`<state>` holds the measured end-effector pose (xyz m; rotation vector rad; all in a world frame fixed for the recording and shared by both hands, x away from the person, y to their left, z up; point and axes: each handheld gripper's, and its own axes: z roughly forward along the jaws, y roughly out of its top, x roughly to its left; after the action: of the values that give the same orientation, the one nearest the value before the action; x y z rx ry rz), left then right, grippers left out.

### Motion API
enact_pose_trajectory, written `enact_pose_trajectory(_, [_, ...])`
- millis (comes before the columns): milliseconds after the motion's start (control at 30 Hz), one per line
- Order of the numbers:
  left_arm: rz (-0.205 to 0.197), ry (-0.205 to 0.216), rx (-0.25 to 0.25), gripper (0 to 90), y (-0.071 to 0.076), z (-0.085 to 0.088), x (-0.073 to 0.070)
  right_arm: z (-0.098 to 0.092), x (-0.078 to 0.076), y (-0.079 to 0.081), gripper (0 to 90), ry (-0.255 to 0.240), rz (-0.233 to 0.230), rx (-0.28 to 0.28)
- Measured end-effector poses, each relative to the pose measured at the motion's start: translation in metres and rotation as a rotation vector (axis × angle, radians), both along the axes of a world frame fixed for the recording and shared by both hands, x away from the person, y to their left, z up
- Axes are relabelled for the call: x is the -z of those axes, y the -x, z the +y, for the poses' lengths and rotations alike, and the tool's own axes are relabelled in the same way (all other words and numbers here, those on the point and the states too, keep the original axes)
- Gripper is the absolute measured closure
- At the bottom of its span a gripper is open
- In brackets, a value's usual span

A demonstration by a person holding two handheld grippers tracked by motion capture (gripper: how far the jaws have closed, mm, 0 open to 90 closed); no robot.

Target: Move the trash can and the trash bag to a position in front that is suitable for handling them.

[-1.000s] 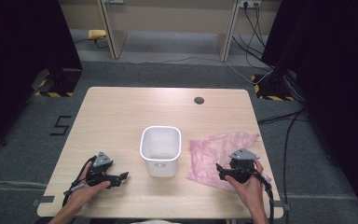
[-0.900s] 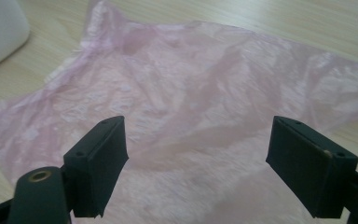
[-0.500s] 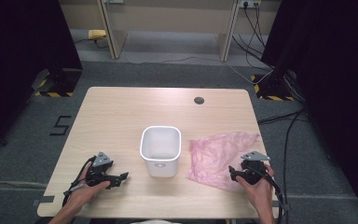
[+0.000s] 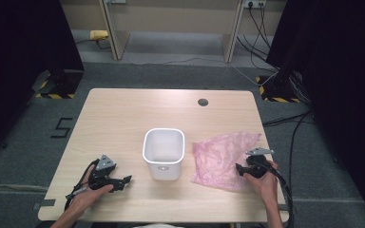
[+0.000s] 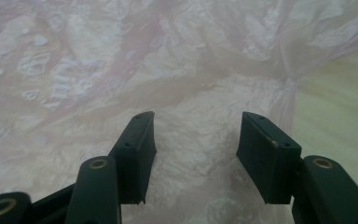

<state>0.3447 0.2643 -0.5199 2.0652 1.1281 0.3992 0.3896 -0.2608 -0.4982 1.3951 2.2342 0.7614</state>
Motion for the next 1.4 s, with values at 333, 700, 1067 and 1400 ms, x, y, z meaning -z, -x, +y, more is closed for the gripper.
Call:
enact_pose_trajectory(333, [-0.004,-0.006,0.003,14.7,0.0,-0.001,0.0,0.009,-0.018,-0.028,40.2,-0.078,-0.067,0.064])
enact_pose_trajectory(700, [-0.003,-0.011,0.008,14.7,0.0,-0.002,0.0,0.04,-0.005,-0.026,44.2,-0.096,0.021,0.061])
enact_pose_trajectory(1067, [-0.005,-0.012,0.008,14.8,0.0,-0.002,0.0,0.041,-0.001,-0.033,90.0,0.002,0.005,-0.217])
enact_pose_trajectory(1400, [-0.006,-0.011,0.01,14.8,0.0,-0.002,0.0,0.042,-0.011,-0.051,90.0,0.104,-0.055,-0.642])
